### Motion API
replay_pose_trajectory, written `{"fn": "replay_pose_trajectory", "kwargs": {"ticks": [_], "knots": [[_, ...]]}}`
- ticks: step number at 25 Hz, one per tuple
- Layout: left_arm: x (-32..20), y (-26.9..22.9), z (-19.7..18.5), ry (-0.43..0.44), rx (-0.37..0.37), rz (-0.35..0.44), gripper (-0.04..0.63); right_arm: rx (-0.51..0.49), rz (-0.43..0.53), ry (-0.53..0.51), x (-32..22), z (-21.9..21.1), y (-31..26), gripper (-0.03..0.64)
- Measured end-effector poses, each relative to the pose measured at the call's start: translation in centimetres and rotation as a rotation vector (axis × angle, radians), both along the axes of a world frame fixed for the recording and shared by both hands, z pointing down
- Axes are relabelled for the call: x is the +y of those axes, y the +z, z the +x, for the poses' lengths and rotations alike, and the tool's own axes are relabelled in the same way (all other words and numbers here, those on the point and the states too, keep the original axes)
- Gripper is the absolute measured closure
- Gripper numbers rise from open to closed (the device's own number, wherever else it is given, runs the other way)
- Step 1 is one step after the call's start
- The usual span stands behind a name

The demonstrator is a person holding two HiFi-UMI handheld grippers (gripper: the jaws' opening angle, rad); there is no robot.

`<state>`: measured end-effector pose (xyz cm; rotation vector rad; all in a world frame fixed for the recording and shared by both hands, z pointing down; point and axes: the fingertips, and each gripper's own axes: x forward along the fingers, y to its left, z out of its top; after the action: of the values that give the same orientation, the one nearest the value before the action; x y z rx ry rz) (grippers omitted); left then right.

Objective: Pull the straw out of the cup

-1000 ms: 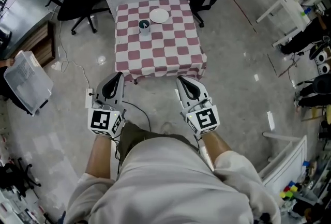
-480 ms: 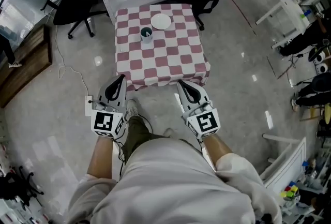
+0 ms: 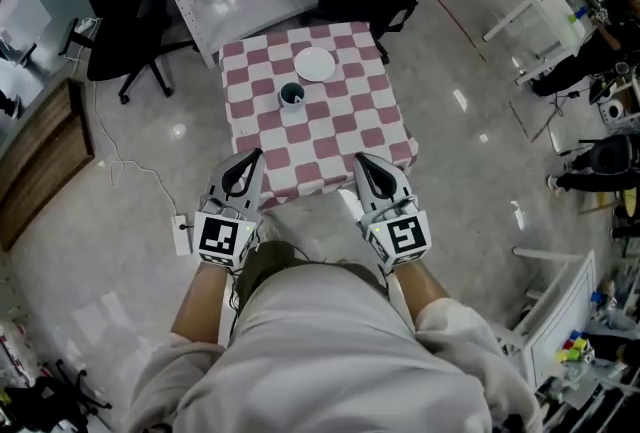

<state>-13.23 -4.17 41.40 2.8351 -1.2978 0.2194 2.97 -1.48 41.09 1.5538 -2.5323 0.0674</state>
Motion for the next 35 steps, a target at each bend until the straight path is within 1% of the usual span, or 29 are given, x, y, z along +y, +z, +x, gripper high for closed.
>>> {"fn": "replay_pose_trajectory", "kwargs": {"ticks": [5,8,12,18,22,23,24,29,35], "knots": [[-2.4,0.2,-1.3,0.045,0.002,-0.011,0.591,0.006,-0.001,0.037,-2.8,-1.6,-0.5,0.614],[-3.6,0.5,-1.4,0.049,-0.005,-0.015,0.591,0.003,-0.001,0.036,-4.2,-1.9,-0.4,0.614],[-4.3,0.9,-1.0,0.032,-0.021,-0.015,0.591,0.001,-0.006,0.011,-5.5,-1.5,0.0,0.614],[-5.7,1.6,-0.5,-0.056,-0.035,-0.026,0.589,0.010,-0.004,-0.072,-7.8,0.1,-0.1,0.614],[-6.3,1.7,0.6,-0.067,-0.049,-0.029,0.588,0.001,0.001,-0.097,-8.9,1.4,-0.6,0.614],[-6.5,1.8,0.9,-0.067,-0.058,-0.033,0.551,-0.001,-0.002,-0.104,-9.1,1.5,-0.5,0.614],[-6.6,2.0,1.3,-0.066,-0.068,-0.038,0.528,-0.002,-0.006,-0.110,-9.2,1.7,-0.3,0.614],[-7.5,3.0,2.6,-0.039,-0.106,-0.043,0.446,0.004,-0.034,-0.119,-9.6,2.9,0.5,0.614],[-8.9,4.3,2.9,-0.030,-0.142,-0.038,0.382,0.014,-0.045,-0.100,-10.0,4.5,1.1,0.614]]}}
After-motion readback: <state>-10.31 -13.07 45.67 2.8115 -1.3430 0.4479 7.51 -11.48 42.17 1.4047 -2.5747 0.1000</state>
